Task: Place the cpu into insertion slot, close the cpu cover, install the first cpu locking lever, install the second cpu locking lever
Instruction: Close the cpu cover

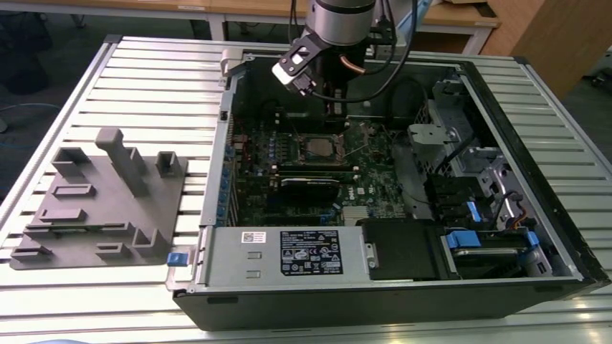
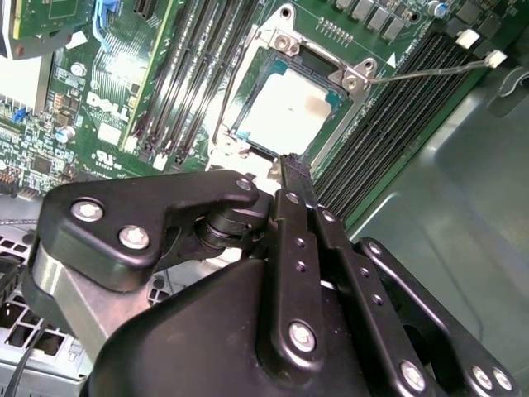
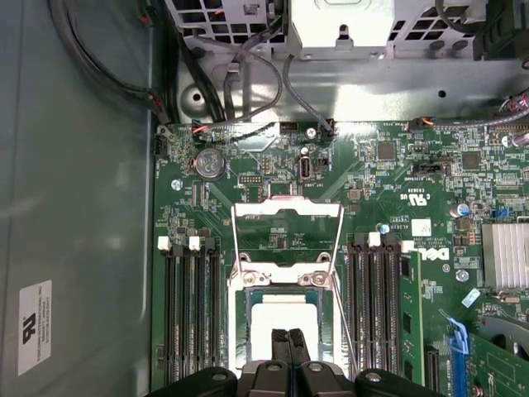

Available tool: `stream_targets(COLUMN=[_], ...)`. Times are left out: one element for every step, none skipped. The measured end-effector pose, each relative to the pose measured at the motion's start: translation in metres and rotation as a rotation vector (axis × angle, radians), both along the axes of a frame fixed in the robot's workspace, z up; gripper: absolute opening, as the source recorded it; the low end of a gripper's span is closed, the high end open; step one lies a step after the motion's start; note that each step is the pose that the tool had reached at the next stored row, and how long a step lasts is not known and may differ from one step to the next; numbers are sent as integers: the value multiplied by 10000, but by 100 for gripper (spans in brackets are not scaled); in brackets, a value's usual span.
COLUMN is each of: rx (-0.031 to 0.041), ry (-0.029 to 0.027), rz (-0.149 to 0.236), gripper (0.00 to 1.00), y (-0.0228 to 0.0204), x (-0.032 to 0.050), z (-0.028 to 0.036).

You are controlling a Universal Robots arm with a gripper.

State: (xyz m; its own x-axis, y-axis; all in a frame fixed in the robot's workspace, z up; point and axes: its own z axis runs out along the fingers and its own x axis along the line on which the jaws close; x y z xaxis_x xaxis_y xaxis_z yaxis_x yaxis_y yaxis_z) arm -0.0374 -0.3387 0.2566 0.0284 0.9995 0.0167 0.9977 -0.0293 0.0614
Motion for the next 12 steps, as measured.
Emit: stream_targets(rx=[1, 1, 2, 1, 1, 1, 1, 1, 0, -2, 0, 2], ry=[0, 0, -1, 0, 0, -1, -1, 0, 0, 1, 0, -1], rz=[0, 0, 0, 0, -1, 0, 0, 0, 0, 0, 0, 0], gripper=[11, 11, 11, 11, 11, 11, 11, 11, 11, 11, 11, 11], y=[0, 0, 0, 0, 0, 0, 0, 0, 0, 0, 0, 0], x=[9, 18, 22, 22, 23, 23, 23, 23, 24, 24, 24, 24], z=[0, 0, 0, 0, 0, 0, 0, 0, 3, 7, 9, 12])
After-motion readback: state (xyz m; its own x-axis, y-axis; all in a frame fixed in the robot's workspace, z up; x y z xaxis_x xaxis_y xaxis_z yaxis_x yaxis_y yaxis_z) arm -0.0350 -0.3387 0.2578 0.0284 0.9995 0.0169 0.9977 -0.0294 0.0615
